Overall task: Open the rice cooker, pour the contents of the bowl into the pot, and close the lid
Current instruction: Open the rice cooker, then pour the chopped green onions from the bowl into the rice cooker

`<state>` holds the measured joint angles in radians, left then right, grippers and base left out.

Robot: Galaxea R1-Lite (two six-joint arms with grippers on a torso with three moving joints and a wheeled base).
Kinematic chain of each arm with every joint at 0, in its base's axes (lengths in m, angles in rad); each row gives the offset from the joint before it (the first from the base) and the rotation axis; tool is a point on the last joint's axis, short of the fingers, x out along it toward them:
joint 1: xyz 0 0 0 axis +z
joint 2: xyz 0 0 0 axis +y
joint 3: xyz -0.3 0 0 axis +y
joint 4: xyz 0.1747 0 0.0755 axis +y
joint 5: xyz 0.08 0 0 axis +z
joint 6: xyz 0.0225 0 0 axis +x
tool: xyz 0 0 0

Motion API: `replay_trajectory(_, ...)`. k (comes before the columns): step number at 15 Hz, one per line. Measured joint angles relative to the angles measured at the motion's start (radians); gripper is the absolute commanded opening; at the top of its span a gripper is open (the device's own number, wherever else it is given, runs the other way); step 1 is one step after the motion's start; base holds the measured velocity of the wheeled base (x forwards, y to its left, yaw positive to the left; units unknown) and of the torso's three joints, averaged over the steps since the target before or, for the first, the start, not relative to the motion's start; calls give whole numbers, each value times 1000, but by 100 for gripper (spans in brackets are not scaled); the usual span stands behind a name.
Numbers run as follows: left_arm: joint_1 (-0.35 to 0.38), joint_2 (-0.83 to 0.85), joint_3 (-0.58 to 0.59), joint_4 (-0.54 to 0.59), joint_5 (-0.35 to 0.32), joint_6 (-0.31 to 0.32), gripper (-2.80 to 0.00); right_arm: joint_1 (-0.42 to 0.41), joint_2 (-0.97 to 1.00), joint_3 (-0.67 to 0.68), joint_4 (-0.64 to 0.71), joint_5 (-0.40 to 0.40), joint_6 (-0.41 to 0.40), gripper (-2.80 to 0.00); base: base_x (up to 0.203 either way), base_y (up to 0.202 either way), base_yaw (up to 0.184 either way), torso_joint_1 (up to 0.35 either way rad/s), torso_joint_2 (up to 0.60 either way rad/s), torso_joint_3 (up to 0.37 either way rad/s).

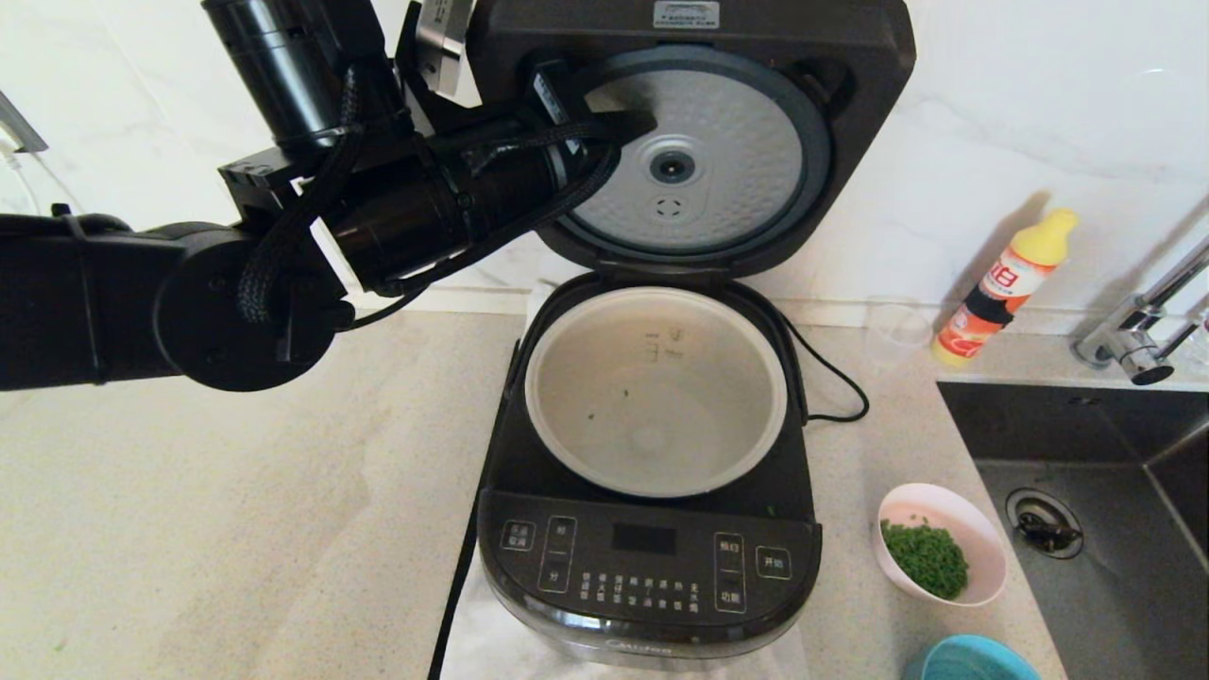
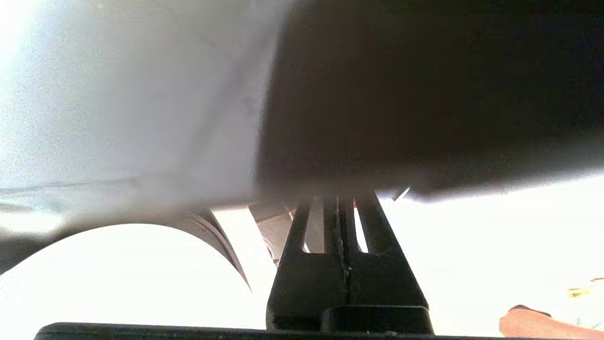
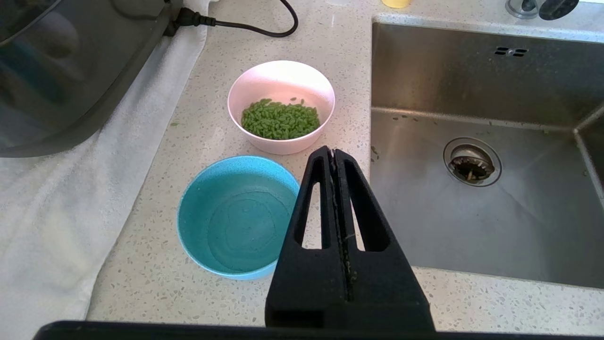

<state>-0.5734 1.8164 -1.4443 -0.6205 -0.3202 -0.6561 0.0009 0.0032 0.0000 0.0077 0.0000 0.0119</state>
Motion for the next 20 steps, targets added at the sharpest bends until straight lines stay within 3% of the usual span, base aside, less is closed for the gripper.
replay_trajectory(3, 0, -11, 18, -1, 0, 0, -280, 1, 0, 0, 0, 0, 0, -280, 0, 0, 0, 0, 0, 0)
replay_trajectory(7, -9, -97, 161, -2, -1, 7, -280, 1, 0, 0, 0, 0, 0, -280, 0, 0, 0, 0, 0, 0)
replay_trajectory(12, -11, -296, 429, 1, 0, 75, -280, 1, 0, 0, 0, 0, 0, -280, 0, 0, 0, 0, 0, 0)
replay_trajectory(14, 3, -413, 511, 43, 11, 141, -280, 1, 0, 0, 0, 0, 0, -280, 0, 0, 0, 0, 0, 0)
replay_trajectory(16, 41, -534, 556, 147, 94, 264, -280, 1, 0, 0, 0, 0, 0, -280, 0, 0, 0, 0, 0, 0)
replay_trajectory(20, 137, -769, 628, 345, 478, 529, -280, 1, 0, 0, 0, 0, 0, -280, 0, 0, 0, 0, 0, 0)
